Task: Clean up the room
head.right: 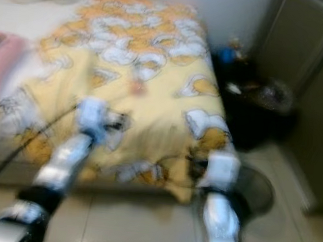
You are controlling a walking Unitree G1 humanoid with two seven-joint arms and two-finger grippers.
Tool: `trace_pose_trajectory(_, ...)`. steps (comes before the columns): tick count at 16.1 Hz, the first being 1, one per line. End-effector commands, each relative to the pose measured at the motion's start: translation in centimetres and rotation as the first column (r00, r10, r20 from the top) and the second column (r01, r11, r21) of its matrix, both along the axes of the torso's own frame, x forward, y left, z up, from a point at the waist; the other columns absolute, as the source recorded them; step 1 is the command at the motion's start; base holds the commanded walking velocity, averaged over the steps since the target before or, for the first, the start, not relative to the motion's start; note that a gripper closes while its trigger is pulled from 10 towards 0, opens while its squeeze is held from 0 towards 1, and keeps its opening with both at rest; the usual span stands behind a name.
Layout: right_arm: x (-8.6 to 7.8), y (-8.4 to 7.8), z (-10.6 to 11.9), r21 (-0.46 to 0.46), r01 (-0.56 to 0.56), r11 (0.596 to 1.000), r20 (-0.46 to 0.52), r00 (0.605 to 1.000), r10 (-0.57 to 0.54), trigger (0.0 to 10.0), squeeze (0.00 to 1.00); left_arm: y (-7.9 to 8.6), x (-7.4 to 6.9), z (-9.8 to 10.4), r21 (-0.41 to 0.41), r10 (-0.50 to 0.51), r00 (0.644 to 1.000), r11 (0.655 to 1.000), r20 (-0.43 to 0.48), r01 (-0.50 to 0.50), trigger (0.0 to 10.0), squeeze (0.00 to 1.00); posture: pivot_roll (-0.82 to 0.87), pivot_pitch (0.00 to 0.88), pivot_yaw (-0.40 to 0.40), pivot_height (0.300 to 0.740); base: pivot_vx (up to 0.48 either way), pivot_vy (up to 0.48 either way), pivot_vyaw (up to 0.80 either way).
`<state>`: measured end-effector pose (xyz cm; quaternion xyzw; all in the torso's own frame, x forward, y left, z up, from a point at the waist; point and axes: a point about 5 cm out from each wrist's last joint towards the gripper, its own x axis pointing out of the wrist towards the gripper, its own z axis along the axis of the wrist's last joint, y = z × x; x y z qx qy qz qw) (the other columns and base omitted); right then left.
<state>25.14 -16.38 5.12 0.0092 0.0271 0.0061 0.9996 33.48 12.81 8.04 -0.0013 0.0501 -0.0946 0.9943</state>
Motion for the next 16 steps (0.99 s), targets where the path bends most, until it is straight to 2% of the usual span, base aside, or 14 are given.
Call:
trace_pose_trajectory(1, -0.2, -0.9, -0.1, -0.011, 0.023, 1.000, -0.006, 1.000, -0.023, 10.0, 0.00, -0.9, 0.4, 0.6, -0.019, 0.001, 1.000, 1.000, 0.019, -0.001, 10.0, 0.00, -0.04, 0.000, 0.044, 0.740, 0.480, 0.000, 0.00)
trace_pose_trajectory(5, -0.2, -0.5, -0.4, -0.014, 0.001, 1.000, -0.022, 1.000, -0.002, 10.0, 0.00, -0.3, 0.7, 0.6, -0.037, 0.037, 0.999, 0.999, 0.003, -0.037, 10.0, 0.00, -0.04, 0.000, 0.044, 0.740, 0.480, 0.000, 0.00)
trace_pose_trajectory(7, -0.3, -0.5, -0.5, -0.017, -0.002, 1.000, -0.027, 1.000, 0.001, 10.0, 0.00, -0.6, 1.0, 1.1, -0.011, 0.019, 1.000, 1.000, 0.023, -0.018, 10.0, 0.00, -0.04, 0.000, 0.044, 0.740, 0.480, 0.000, 0.00)
trace_pose_trajectory(11, -0.4, -0.5, -0.8, -0.017, -0.004, 1.000, -0.038, 0.999, 0.003, 10.0, 0.00, -1.2, 1.5, 1.8, -0.020, 0.011, 0.999, 1.000, 0.038, -0.010, 10.0, 0.00, -0.04, 0.000, 0.045, 0.740, 0.480, 0.000, 0.00)
trace_pose_trajectory(12, -0.7, -0.5, -1.1, -0.016, -0.004, 1.000, -0.050, 0.999, 0.003, 10.0, 0.00, -0.9, 2.6, 2.5, -0.034, 0.058, 0.998, 0.998, 0.024, -0.057, 10.0, 0.00, -0.05, 0.000, 0.046, 0.740, 0.480, 0.000, 0.00)
trace_pose_trajectory(13, -0.7, -0.5, -1.3, -0.017, -0.005, 1.000, -0.057, 0.998, 0.004, 10.0, 0.00, -1.1, 3.1, 3.1, -0.030, 0.061, 0.998, 0.998, 0.031, -0.060, 10.0, 0.00, -0.05, 0.000, 0.046, 0.740, 0.480, 0.000, 0.00)
trace_pose_trajectory(16, -0.9, -0.4, -1.6, -0.018, -0.012, 1.000, -0.070, 0.997, 0.011, 10.0, 0.00, -3.3, 4.9, 6.1, 0.003, -0.003, 0.998, 1.000, 0.069, 0.003, 10.0, 0.00, -0.04, 0.000, 0.046, 0.740, 0.480, 0.000, 0.00)
